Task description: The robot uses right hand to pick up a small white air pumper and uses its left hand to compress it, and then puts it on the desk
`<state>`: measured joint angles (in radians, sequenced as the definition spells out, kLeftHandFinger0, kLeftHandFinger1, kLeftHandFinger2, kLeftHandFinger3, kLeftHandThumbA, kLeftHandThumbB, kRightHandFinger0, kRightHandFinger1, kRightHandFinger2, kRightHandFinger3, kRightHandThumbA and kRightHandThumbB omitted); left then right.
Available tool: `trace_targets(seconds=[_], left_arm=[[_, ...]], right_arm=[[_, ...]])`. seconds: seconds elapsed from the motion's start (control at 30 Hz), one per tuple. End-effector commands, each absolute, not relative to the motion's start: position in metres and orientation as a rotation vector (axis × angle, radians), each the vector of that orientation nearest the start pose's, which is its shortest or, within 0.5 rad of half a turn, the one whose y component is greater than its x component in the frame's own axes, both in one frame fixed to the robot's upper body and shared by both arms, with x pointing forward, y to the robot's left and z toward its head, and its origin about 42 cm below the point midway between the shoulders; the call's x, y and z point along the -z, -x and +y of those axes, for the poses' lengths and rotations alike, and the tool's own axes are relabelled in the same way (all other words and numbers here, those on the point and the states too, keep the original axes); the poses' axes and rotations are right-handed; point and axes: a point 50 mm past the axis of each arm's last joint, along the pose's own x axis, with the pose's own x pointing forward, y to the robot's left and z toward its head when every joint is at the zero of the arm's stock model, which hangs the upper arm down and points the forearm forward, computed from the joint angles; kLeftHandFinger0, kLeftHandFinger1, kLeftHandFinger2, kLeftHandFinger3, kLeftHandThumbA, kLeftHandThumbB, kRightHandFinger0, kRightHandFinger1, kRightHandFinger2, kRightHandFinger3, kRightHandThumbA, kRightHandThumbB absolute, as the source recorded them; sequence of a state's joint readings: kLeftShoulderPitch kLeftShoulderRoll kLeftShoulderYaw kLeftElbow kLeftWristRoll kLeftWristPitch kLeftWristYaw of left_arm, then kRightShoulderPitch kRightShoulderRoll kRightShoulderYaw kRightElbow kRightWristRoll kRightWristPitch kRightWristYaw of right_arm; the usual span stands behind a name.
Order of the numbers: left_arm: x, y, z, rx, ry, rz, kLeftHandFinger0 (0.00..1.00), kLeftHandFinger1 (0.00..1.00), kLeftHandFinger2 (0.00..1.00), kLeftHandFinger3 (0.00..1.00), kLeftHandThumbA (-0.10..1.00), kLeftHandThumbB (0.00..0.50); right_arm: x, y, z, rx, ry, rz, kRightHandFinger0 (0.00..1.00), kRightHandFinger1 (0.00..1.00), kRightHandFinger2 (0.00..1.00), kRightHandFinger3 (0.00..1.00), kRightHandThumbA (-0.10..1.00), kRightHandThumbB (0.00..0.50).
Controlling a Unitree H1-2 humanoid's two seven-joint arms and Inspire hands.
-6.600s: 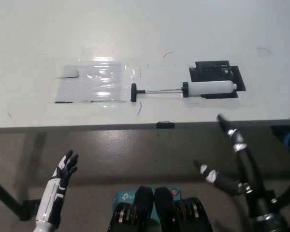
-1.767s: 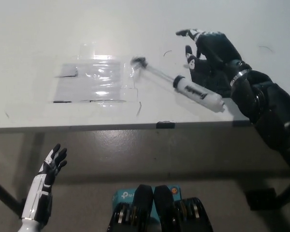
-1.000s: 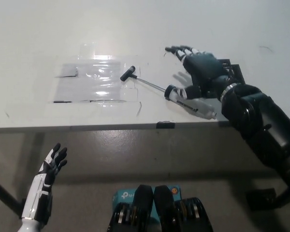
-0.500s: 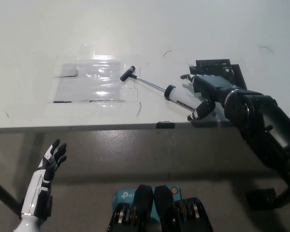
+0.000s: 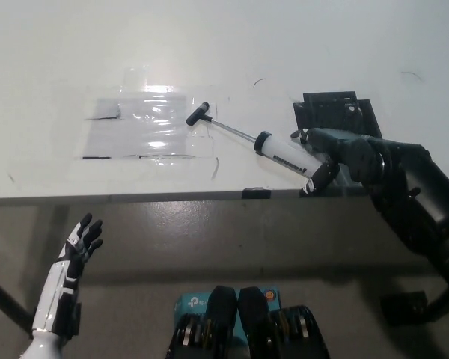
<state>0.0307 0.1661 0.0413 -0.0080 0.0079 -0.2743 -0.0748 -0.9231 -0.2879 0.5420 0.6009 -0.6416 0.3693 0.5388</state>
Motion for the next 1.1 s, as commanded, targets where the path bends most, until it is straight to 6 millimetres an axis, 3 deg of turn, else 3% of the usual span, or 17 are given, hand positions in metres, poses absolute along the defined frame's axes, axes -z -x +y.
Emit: trace_targets(seconds=[0.0,0.23,0.37,0.43,0.53,0.7,0.87,1.07], left_arm=[[-0.126,-0.275,0.275,0.066,-0.208,-0.308,1.0,1.0,1.0,1.0,1.0,0.075],[-0.128,-0.276,0.275,0.067,-0.217,-0.31,1.0,1.0,1.0,1.0,1.0,0.063],[-0.129,-0.277,0.275,0.067,-0.226,-0.312,1.0,1.0,1.0,1.0,1.0,0.057],[-0.129,-0.277,0.274,0.067,-0.227,-0.301,1.0,1.0,1.0,1.0,0.99,0.097],[-0.13,-0.277,0.274,0.065,-0.233,-0.294,1.0,1.0,1.0,1.0,0.95,0.13],[-0.129,-0.276,0.274,0.065,-0.226,-0.286,1.0,1.0,1.0,1.0,0.85,0.129],[-0.131,-0.277,0.274,0.066,-0.228,-0.286,1.0,1.0,1.0,1.0,0.85,0.136],[-0.13,-0.275,0.274,0.065,-0.229,-0.285,1.0,1.0,1.0,1.0,0.86,0.132]], right_arm=[[-0.275,-0.534,-0.153,-0.501,1.333,0.213,1.0,1.0,1.0,1.0,0.87,0.491],[-0.302,-0.543,-0.149,-0.514,1.322,0.175,1.0,1.0,1.0,1.0,0.94,0.5],[-0.314,-0.547,-0.149,-0.563,1.297,0.141,1.0,1.0,1.0,1.0,0.96,0.479],[-0.317,-0.55,-0.149,-0.579,1.307,0.134,1.0,1.0,1.0,1.0,0.99,0.487],[-0.319,-0.554,-0.148,-0.583,1.292,0.162,1.0,1.0,1.0,1.0,0.98,0.486],[-0.318,-0.559,-0.147,-0.596,1.247,0.213,1.0,1.0,1.0,1.0,0.93,0.49],[-0.312,-0.56,-0.148,-0.602,1.239,0.229,1.0,1.0,1.0,1.0,0.94,0.495],[-0.299,-0.56,-0.146,-0.63,1.261,0.246,1.0,1.0,1.0,1.0,0.98,0.466]])
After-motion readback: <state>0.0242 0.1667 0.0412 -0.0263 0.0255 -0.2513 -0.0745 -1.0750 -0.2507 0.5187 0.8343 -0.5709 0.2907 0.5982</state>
